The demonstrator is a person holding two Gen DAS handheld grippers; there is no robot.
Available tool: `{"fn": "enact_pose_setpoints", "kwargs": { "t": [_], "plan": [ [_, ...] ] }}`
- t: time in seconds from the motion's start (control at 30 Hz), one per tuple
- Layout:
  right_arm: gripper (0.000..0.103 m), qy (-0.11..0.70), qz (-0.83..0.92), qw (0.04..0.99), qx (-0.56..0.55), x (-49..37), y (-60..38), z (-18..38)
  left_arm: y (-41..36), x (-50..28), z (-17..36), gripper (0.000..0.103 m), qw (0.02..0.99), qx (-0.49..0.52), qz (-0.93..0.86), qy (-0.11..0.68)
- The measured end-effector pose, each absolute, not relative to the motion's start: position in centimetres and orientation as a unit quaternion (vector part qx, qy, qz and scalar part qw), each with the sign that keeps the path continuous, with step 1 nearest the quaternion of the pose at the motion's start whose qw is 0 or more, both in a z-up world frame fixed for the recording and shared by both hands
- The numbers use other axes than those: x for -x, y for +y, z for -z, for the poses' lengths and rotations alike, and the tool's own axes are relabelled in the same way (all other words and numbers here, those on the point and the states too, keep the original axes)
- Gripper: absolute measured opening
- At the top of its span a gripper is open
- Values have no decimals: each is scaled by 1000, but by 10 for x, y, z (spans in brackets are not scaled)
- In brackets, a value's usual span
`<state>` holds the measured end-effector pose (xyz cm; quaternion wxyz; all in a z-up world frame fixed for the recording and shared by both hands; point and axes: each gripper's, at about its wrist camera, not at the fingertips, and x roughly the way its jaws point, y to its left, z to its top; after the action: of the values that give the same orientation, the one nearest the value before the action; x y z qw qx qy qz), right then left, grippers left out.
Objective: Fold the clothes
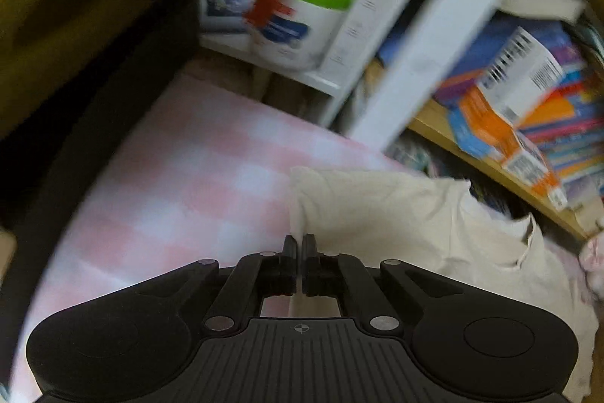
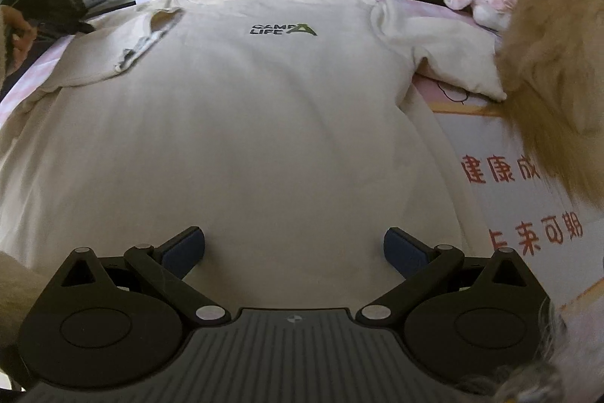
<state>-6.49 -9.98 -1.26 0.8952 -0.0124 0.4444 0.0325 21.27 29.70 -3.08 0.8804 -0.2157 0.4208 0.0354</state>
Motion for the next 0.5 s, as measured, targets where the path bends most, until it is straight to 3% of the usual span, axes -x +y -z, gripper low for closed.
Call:
{"fn": "enact_pose_setpoints", "kwargs": {
  "t": [0.3, 0.33, 0.5],
  "plan": [
    [102, 446, -47, 893, 19, 71, -83, 14, 294, -223, 38, 3, 889, 183, -50, 418],
    [102, 446, -47, 893, 20, 71, -81, 13, 293, -221, 39, 8, 891, 180, -58, 412],
    [102, 447, -47, 893, 19, 74, -77, 14, 297, -198, 41, 13, 892, 207, -44, 399]
  ]
}}
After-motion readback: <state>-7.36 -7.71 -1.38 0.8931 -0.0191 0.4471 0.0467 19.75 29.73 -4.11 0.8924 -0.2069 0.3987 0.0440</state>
